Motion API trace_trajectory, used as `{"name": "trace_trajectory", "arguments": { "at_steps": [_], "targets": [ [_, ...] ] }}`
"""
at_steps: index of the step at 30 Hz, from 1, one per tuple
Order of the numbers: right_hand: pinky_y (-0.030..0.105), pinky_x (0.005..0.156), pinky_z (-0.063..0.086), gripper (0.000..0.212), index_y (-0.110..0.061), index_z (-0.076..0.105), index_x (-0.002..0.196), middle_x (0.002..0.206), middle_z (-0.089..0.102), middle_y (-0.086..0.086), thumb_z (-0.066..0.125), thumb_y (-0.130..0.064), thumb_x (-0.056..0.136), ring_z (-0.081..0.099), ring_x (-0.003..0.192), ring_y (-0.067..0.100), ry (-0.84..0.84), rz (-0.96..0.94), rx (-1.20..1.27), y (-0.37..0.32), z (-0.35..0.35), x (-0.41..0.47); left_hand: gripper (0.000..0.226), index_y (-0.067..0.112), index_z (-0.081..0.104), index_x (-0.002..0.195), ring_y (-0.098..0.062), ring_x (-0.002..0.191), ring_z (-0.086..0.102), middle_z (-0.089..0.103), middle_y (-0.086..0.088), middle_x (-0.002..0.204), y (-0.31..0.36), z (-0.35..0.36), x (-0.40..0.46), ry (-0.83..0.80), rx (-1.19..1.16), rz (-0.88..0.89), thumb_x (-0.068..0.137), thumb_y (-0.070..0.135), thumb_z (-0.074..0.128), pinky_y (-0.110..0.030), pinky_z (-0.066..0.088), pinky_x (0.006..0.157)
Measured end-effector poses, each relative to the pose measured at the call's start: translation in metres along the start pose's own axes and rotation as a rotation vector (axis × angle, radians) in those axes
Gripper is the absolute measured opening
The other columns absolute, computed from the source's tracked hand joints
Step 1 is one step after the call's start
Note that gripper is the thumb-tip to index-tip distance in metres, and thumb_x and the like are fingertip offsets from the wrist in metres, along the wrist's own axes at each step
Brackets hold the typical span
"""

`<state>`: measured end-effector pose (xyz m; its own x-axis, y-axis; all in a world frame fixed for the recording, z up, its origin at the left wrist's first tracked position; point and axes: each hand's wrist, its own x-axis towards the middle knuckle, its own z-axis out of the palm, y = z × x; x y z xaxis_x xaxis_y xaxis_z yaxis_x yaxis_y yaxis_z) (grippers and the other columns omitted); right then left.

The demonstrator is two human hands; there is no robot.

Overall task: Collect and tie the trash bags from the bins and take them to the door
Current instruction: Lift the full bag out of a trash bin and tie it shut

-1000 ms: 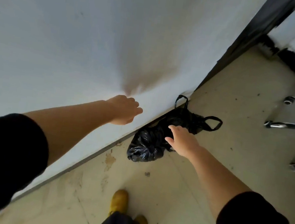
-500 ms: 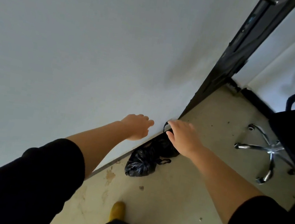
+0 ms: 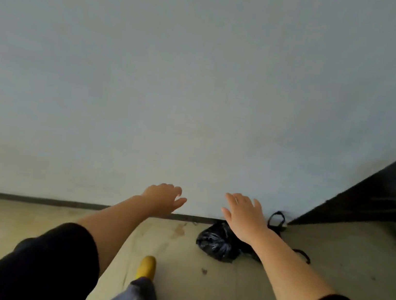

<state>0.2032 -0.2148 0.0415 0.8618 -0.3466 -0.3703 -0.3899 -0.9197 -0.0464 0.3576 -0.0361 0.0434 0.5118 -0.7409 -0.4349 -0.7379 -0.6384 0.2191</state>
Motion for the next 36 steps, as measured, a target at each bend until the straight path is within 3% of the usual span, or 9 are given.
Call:
{"name": "trace_trajectory", "arguments": {
  "at_steps": [7, 15, 22, 28, 36],
  "targets": [
    [0.045, 0.114, 0.018, 0.050, -0.018, 0.022, 0.146, 0.150, 0.032, 0.006, 0.022, -0.038, 0.101, 0.030, 0.137, 0.025, -0.084, -0.381, -0.143, -0.130, 0.004, 0.010, 0.049, 0.014, 0.053, 0.118, -0.026, 0.106, 0.057, 0.060, -0.008, 0.118, -0.086, 0.046, -0.133, 0.087, -0.254, -0.400, 0.097, 0.050, 0.027, -0.043, 0.048, 0.090],
    [0.046, 0.107, 0.026, 0.048, -0.020, 0.031, 0.141, 0.145, 0.039, 0.007, 0.025, -0.042, 0.099, 0.036, 0.133, 0.026, -0.173, -0.758, -0.320, -0.304, 0.021, -0.015, 0.048, 0.015, 0.053, 0.121, -0.028, 0.109, 0.056, 0.059, -0.009, 0.122, -0.147, 0.120, -0.291, 0.185, -0.476, -0.774, 0.098, 0.050, 0.028, -0.041, 0.047, 0.088],
    [0.048, 0.113, 0.019, 0.049, -0.018, 0.028, 0.143, 0.147, 0.036, 0.008, 0.022, -0.042, 0.100, 0.031, 0.136, 0.026, -0.256, -0.966, -0.458, -0.457, 0.065, -0.089, 0.048, 0.015, 0.050, 0.124, -0.027, 0.110, 0.056, 0.057, -0.007, 0.125, -0.183, 0.189, -0.446, 0.216, -0.610, -1.023, 0.099, 0.049, 0.027, -0.038, 0.045, 0.087],
    [0.049, 0.111, 0.023, 0.050, -0.017, 0.034, 0.140, 0.145, 0.039, 0.010, 0.023, -0.044, 0.100, 0.035, 0.134, 0.028, -0.287, -1.133, -0.499, -0.588, 0.107, -0.179, 0.048, 0.015, 0.051, 0.124, -0.028, 0.112, 0.055, 0.057, -0.008, 0.125, -0.211, 0.240, -0.583, 0.241, -0.639, -1.217, 0.099, 0.048, 0.027, -0.038, 0.044, 0.087],
    [0.048, 0.108, 0.026, 0.048, -0.016, 0.036, 0.137, 0.142, 0.042, 0.012, 0.023, -0.043, 0.100, 0.039, 0.131, 0.030, -0.304, -1.346, -0.624, -0.719, 0.142, -0.252, 0.049, 0.014, 0.052, 0.123, -0.028, 0.110, 0.056, 0.058, -0.008, 0.124, -0.250, 0.288, -0.687, 0.202, -0.733, -1.379, 0.099, 0.049, 0.027, -0.037, 0.046, 0.086]
  ]
}}
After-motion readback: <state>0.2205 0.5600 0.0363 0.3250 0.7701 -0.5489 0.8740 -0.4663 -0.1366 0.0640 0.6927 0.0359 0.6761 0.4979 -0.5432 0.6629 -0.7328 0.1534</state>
